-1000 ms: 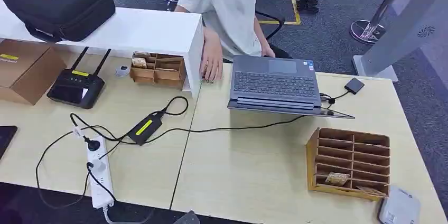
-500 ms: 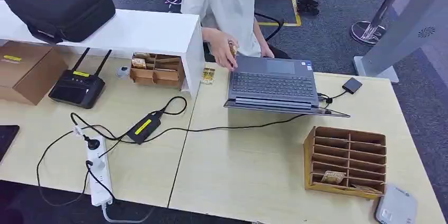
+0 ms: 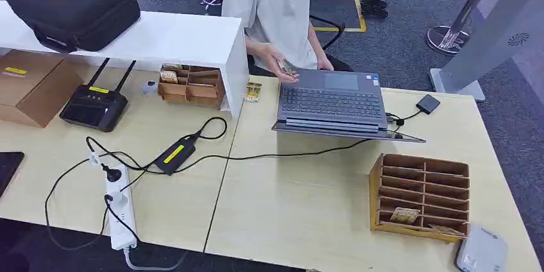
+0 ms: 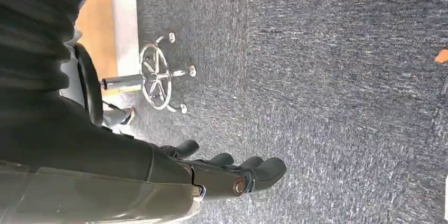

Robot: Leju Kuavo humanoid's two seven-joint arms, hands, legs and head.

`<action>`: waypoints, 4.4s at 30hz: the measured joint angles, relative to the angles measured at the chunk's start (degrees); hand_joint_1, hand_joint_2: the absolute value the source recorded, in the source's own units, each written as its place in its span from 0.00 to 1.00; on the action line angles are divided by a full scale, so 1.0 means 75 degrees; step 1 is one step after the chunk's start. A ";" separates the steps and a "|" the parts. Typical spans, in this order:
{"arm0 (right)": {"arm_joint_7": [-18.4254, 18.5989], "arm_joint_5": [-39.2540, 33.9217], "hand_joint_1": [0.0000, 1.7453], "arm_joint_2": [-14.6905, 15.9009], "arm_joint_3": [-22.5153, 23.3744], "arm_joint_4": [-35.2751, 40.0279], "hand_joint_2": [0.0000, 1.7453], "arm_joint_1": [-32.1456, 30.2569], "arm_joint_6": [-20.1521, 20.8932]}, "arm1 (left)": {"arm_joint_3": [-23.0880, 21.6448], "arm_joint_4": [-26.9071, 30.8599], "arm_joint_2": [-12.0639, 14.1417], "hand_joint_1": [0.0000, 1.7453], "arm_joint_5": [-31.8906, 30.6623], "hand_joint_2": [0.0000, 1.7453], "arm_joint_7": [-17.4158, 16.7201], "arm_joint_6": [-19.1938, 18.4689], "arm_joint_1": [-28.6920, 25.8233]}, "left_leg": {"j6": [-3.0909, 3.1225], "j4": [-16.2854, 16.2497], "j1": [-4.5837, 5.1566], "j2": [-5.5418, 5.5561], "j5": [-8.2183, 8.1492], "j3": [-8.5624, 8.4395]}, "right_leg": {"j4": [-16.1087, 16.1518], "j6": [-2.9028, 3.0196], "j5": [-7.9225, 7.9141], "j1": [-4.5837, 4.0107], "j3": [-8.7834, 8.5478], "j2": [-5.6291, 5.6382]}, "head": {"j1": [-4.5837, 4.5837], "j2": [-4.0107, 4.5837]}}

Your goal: Pass the card to the sensor for recognition and then transmit it.

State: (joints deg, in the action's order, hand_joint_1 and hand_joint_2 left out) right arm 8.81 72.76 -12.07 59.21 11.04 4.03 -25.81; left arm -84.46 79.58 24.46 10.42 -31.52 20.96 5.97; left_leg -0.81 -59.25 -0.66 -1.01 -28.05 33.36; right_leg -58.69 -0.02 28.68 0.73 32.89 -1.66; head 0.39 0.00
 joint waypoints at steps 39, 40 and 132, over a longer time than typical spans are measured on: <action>0.1647 -0.0035 0.00 -0.0015 0.0274 -0.0003 1.00 0.0000 -0.1597 | -0.0047 0.0181 0.0184 0.00 0.0574 1.00 0.0324 -0.0230 0.0051 | -0.0002 0.0001 0.0000 0.0006 0.0001 -0.0001 | -0.0002 0.0001 0.0000 0.0000 0.0000 -0.0005 | 0.0000 0.0000; 0.1691 -0.0035 0.00 -0.0015 0.0283 -0.0003 1.00 -0.0008 -0.1691 | -0.0047 0.0175 0.0184 0.00 0.0574 1.00 0.0332 -0.0254 0.0056 | -0.0002 0.0001 0.0000 0.0006 0.0001 -0.0002 | -0.0001 0.0001 0.0000 0.0000 0.0000 -0.0005 | 0.0000 0.0000; 0.0402 0.1795 0.00 0.3766 0.3984 0.8069 1.00 -0.1391 0.1102 | -0.0152 0.1644 0.1824 0.00 -0.0294 1.00 -0.0358 0.0309 -0.0545 | 0.0011 0.0010 0.0014 0.0101 -0.0008 -0.0006 | 0.0016 0.0009 0.0032 0.0016 -0.0038 -0.0107 | 0.0003 0.0000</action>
State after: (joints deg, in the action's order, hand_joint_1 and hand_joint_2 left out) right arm 11.82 86.23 16.18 89.09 71.56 -6.41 -17.55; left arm -85.59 91.91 38.14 8.22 -34.21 23.28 1.88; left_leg -0.73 -59.18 -0.55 -0.25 -28.11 33.32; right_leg -58.57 0.04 28.92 0.85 32.61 -2.46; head 0.42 0.00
